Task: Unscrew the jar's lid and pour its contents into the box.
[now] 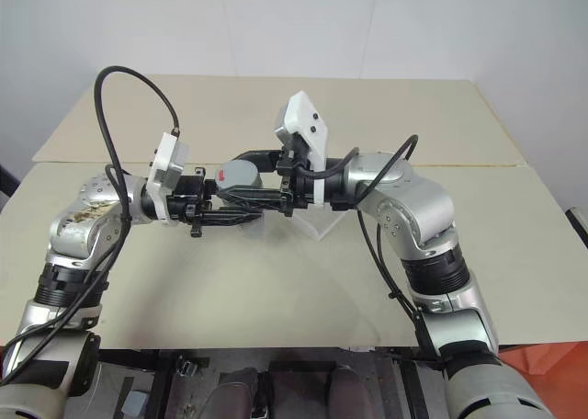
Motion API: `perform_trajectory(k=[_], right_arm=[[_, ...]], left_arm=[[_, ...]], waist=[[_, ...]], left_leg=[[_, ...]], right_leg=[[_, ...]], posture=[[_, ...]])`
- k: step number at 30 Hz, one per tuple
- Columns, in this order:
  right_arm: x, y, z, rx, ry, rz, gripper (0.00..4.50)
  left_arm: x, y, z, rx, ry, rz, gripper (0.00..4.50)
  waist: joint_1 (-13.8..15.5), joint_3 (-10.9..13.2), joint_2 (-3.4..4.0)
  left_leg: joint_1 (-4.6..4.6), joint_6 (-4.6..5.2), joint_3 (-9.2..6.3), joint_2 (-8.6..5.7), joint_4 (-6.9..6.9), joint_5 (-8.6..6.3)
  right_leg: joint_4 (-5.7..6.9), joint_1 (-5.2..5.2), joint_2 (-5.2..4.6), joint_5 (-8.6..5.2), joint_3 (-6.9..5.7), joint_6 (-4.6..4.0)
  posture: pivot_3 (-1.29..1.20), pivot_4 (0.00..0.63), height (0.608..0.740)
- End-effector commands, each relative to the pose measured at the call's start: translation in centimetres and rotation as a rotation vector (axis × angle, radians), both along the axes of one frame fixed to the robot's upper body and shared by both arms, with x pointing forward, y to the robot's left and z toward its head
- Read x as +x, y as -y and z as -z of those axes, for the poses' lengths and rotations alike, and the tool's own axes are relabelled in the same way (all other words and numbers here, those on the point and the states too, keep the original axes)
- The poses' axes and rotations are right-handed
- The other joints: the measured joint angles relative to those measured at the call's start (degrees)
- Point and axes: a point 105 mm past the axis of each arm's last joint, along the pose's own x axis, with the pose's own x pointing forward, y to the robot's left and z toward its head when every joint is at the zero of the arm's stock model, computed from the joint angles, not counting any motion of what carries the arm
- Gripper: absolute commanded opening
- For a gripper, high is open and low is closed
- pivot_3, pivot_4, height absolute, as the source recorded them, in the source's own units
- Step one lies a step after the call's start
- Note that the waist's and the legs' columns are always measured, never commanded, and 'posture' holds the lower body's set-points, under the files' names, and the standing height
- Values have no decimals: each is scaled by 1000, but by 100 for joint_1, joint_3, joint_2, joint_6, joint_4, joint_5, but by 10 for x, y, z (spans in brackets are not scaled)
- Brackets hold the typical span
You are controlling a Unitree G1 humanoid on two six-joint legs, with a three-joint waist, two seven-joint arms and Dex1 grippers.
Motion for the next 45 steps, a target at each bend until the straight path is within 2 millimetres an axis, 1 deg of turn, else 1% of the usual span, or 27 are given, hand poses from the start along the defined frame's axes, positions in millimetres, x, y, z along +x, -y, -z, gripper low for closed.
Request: perform_trajectory(k=[1, 4, 6, 9, 12, 13, 17, 18, 22, 24, 27, 30, 31, 35, 39, 45], right_arm=[[-20, 11, -21, 47, 72, -246, 2749], [-33, 17, -19, 20, 77, -488, 2749], [-37, 20, -18, 2, 81, -598, 2749], [-36, 16, -16, -25, 95, -650, 2749], [-30, 9, -10, -61, 129, -635, 2749], [-27, 8, -10, -64, 136, -627, 3099], [-16, 10, -12, -32, 145, -509, 4393], [-14, 12, -13, -23, 151, -471, 4453], [-13, 30, -15, 12, 168, -327, 4453], [-12, 35, -15, 16, 180, -235, 4453], [-15, 41, -19, 35, 193, -109, 4453], [-24, 42, -24, 60, 198, -54, 4453], [-26, 40, -24, 64, 195, -42, 4453], [-26, 17, -25, 80, 173, 32, 4453], [-20, -5, -19, 61, 154, 85, 4453], [-8, -20, -16, 56, 132, 150, 4453]], left_arm=[[-18, 0, -22, -13, 58, 149, 1928], [-27, 2, -28, -12, 50, 247, 1928], [-31, 6, -30, -1, 54, 297, 1928], [-37, 9, -31, 17, 57, 355, 1928], [-38, 10, -29, 28, 61, 364, 1928], [-38, 10, -29, 29, 62, 363, 1928], [-32, 7, -28, 15, 58, 310, 1928], [-31, 5, -28, 14, 57, 295, 1928], [-24, -3, -27, -4, 53, 216, 1928], [-19, -7, -24, -11, 52, 159, 1928], [-13, -11, -18, -20, 46, 84, 1928], [-9, -14, -13, -24, 35, 36, 1928], [-8, -14, -12, -21, 35, 28, 1928], [-7, -13, -7, -8, 34, 21, 1928], [-8, -9, -8, -10, 38, 24, 1928], [-10, -9, -9, -13, 44, 26, 1928]], waist=[[1, 0, 0], [1, 0, 0], [0, 0, 0], [-8, 0, 1], [-32, 1, 1], [-32, 1, 1], [-16, 1, 2], [-9, 1, 2], [37, 1, 2], [36, 1, 2], [22, 1, 2], [-8, 1, 1], [-10, 1, 1], [-11, 1, 2], [-8, 1, 2], [5, 1, 1]], left_leg=[[0, 0, 0, 0, 0, 0], [0, 2, 0, 0, 1, -1], [0, 2, 0, -1, 4, -1], [2, 2, -2, 1, 3, -1], [2, -1, -2, 2, 2, 1], [2, -2, -2, 2, 2, 1], [0, -3, -2, 3, 3, 2], [0, -3, -2, 4, 4, 2], [-1, -6, -5, 3, 5, 3], [-2, -8, -4, 3, 5, 4], [-2, -11, -3, 4, 3, 6], [-2, -14, -3, 6, 1, 8], [-1, -13, -3, 6, 2, 8], [2, -10, -4, 6, 2, 6], [3, -11, -3, 5, 2, 6], [-2, -9, -4, 2, 3, 6]], right_leg=[[-1, 0, 0, 0, 0, 0], [-2, 2, 1, 0, 0, 1], [0, 2, 2, 0, 0, 1], [2, 2, 4, 0, 1, 1], [3, -1, 4, 0, 2, 1], [4, -2, 4, 0, 3, 1], [3, -3, 4, 0, 2, 1], [3, -2, 4, 0, 2, 1], [2, 0, 3, 0, -1, 1], [0, 0, 0, 0, 0, 1], [4, -4, 0, 0, 0, 1], [10, -7, 1, 0, 2, 0], [10, -7, 1, 0, 2, 0], [8, -6, 1, 0, 2, 0], [10, -7, 1, 0, 3, -1], [10, -5, 1, 0, 0, 0]], posture=[[0, 150, 740], [0, 150, 740], [0, 150, 740], [0, 150, 740], [0, 150, 740], [0, 150, 740], [0, 150, 740], [0, 150, 740], [0, 150, 740], [0, 150, 740], [0, 150, 740], [0, 150, 740], [0, 150, 740], [0, 150, 740], [0, 150, 740], [0, 150, 740]])
